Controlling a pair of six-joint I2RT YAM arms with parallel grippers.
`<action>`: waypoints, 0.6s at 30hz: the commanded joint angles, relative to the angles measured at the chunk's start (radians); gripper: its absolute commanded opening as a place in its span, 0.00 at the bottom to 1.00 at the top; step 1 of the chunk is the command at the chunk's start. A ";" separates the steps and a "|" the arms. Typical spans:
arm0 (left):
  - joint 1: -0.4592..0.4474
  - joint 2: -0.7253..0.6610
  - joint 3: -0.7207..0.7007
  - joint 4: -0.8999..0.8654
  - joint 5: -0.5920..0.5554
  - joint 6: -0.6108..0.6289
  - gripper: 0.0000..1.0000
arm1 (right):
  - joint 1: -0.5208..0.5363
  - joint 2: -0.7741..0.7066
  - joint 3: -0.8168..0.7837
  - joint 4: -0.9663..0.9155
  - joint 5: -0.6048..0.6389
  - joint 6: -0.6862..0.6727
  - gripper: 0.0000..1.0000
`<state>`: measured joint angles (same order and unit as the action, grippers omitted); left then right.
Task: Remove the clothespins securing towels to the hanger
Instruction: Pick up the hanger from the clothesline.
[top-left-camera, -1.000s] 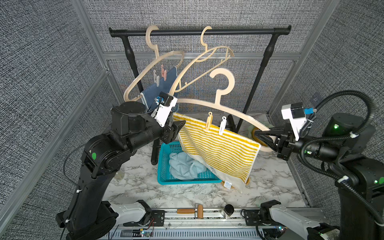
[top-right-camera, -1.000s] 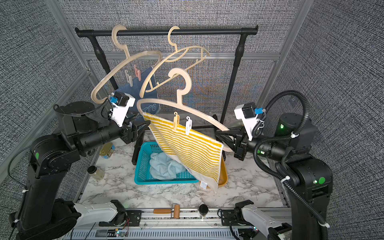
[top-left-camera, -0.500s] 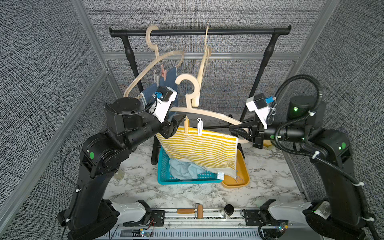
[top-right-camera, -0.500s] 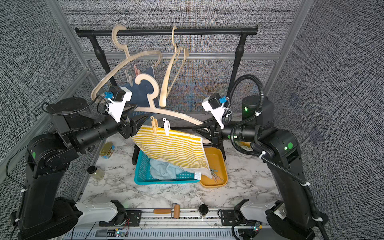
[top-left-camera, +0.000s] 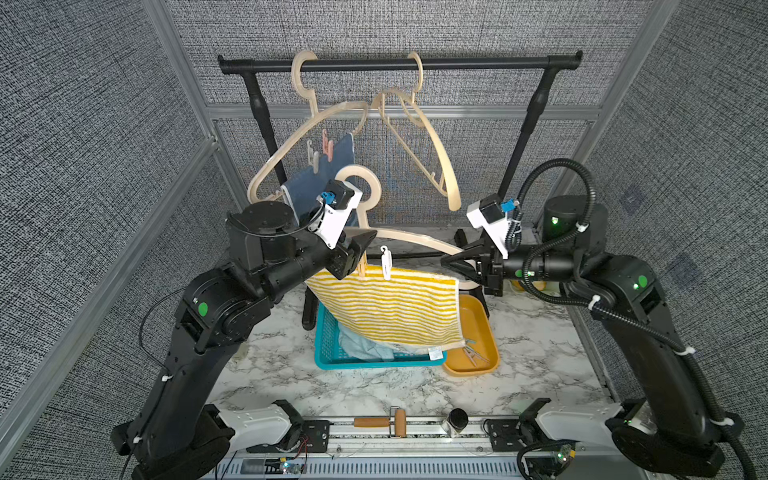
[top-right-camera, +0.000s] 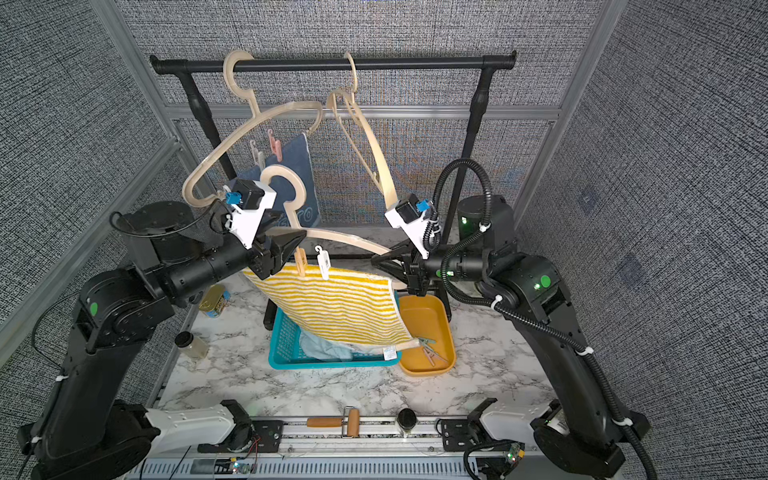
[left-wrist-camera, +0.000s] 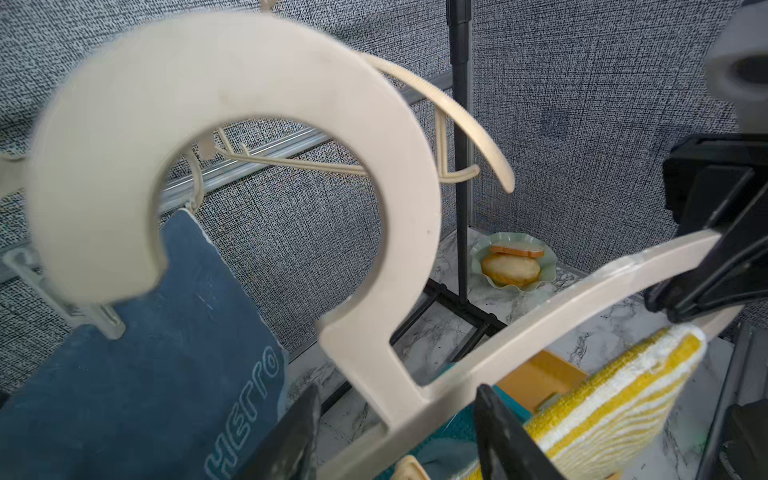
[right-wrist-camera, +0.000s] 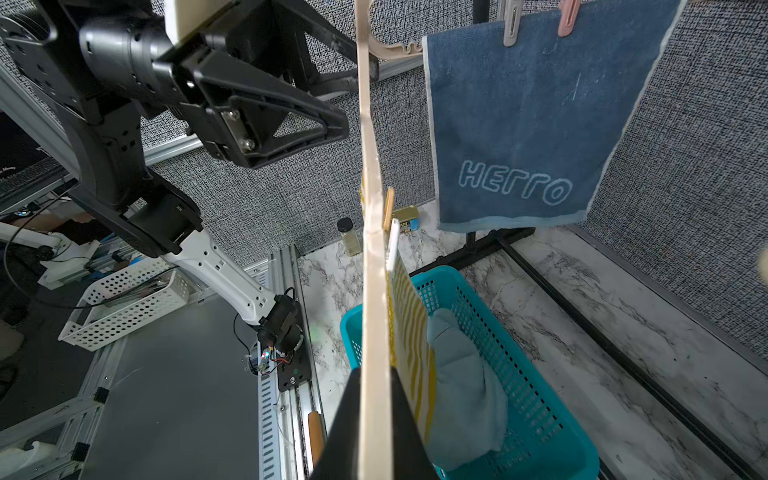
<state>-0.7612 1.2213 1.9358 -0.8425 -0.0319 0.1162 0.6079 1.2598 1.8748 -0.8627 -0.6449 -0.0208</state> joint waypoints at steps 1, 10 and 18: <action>0.001 -0.018 -0.038 0.104 -0.080 -0.046 0.53 | 0.002 -0.011 -0.012 0.101 -0.043 0.025 0.00; 0.002 -0.011 -0.048 0.192 -0.036 -0.097 0.43 | 0.012 -0.035 -0.075 0.132 -0.032 0.045 0.00; 0.001 0.051 -0.033 0.178 -0.028 -0.128 0.41 | 0.025 -0.040 -0.113 0.152 -0.015 0.048 0.00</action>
<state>-0.7612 1.2682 1.9045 -0.6910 -0.0685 0.0135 0.6300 1.2247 1.7634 -0.7837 -0.6514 0.0208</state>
